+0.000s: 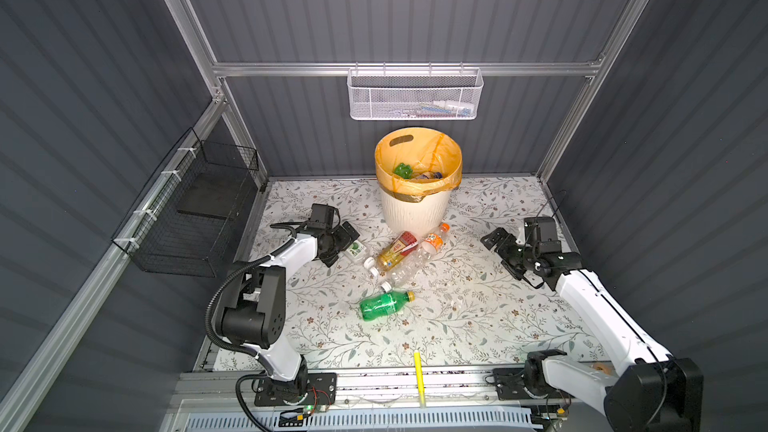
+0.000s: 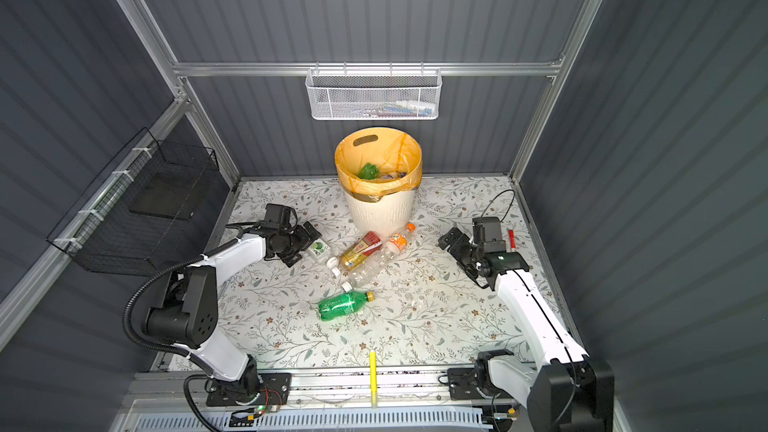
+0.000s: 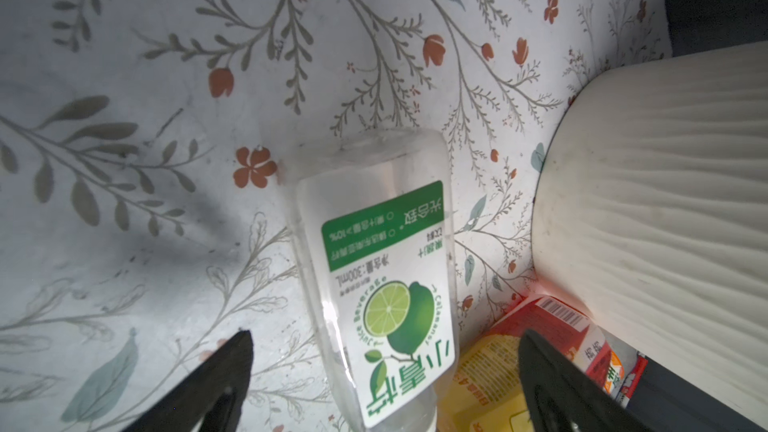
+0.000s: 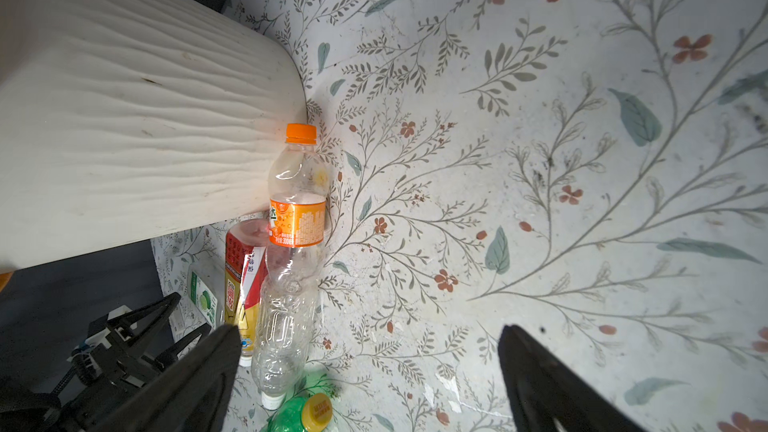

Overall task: Throw the plastic bottles in the bin
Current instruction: 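Grasp the green-labelled lime bottle with the left gripper while the right gripper returns, then lift the lime bottle over the bin and release it with the left gripper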

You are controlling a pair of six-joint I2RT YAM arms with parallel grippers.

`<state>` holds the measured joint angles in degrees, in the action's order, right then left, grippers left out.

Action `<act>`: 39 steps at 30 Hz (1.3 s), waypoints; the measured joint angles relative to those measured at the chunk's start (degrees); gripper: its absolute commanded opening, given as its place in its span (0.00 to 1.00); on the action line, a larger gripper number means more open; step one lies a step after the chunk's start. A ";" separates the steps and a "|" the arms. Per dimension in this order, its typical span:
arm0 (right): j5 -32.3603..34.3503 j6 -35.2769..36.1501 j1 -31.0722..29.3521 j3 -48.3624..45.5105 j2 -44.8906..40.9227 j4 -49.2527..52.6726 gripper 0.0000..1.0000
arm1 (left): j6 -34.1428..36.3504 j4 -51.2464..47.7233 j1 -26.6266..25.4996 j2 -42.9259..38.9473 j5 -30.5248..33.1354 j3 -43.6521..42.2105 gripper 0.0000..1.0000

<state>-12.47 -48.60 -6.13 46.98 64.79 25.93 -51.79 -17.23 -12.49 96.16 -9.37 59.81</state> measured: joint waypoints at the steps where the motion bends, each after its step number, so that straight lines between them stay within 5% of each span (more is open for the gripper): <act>1: -0.17 0.02 0.00 -0.28 0.59 -0.46 0.99 | -0.09 -0.50 -0.15 0.59 0.37 0.46 0.99; 26: -4.28 1.16 0.87 -7.96 8.79 -11.10 0.99 | -0.59 -11.93 -5.20 13.20 7.52 14.78 0.96; 39: -7.10 1.09 2.60 -10.01 9.64 -14.03 0.99 | 0.55 -14.91 -5.64 15.74 9.46 17.46 0.72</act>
<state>-19.57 -47.51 -3.53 36.97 74.43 11.90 -51.24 -32.14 -18.13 111.90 0.10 77.28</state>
